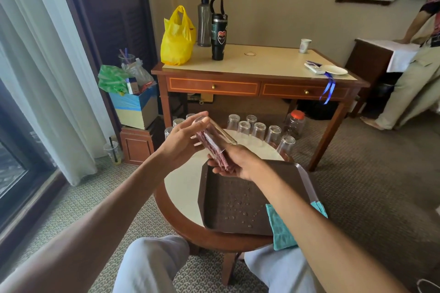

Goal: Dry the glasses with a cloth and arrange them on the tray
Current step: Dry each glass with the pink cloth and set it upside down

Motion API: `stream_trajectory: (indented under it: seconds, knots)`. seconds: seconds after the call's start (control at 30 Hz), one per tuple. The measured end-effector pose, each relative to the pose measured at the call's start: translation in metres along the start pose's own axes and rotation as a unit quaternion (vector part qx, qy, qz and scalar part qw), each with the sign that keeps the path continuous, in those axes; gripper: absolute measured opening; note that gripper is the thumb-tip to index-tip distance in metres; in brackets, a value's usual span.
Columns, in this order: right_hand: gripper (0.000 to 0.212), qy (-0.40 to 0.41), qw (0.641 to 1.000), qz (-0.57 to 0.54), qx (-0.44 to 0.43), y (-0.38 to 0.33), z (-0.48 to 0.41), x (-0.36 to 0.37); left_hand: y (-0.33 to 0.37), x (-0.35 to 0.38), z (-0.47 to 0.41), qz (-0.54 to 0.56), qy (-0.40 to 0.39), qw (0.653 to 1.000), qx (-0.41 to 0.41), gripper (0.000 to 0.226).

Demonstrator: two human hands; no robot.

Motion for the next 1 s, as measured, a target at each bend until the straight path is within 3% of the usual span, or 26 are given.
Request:
stream_trajectory:
  seconds: [0.13,0.3,0.37,0.5,0.6,0.67,0.8,1.0]
  knots:
    - [0.045,-0.033,0.998,-0.007,-0.058,0.000,-0.001,0.010,0.002,-0.006,0.000,0.043,-0.007,0.999,0.010,0.067]
    - [0.043,-0.060,0.990,0.021,-0.126,0.002,-0.001,0.008,0.014,-0.021,-0.004,0.022,-0.012,0.999,0.031,0.034]
    - [0.042,-0.062,0.989,0.020,-0.133,0.007,-0.004,0.001,0.018,-0.034,-0.007,0.030,0.013,0.999,0.028,0.039]
    - [0.026,-0.008,0.994,-0.015,-0.109,0.028,-0.018,-0.017,0.020,-0.058,-0.008,0.062,0.111,0.991,0.036,0.070]
    - [0.019,0.053,0.994,-0.055,-0.084,0.046,-0.032,-0.032,0.023,-0.072,-0.008,0.072,0.159,0.983,0.063,0.053]
    - [0.015,0.100,0.989,-0.082,-0.072,0.053,-0.040,-0.041,0.021,-0.084,-0.006,0.062,0.194,0.977,0.068,0.056]
    - [0.008,0.158,0.983,-0.080,-0.057,0.063,-0.056,-0.049,0.014,-0.112,0.000,-0.022,0.267,0.961,0.075,0.044]
    - [0.005,0.180,0.976,-0.116,-0.034,0.069,-0.090,-0.051,-0.012,-0.145,0.000,-0.107,0.321,0.937,0.083,0.054]
Point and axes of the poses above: each hand's wrist, its own z-axis away from the middle knuckle, its own x-axis out of the palm, y = z × x, the point moved 8 cm from there along -z, towards the middle knuckle, and after that the axes turned 14 degrees about z, right-handed, at the moved point
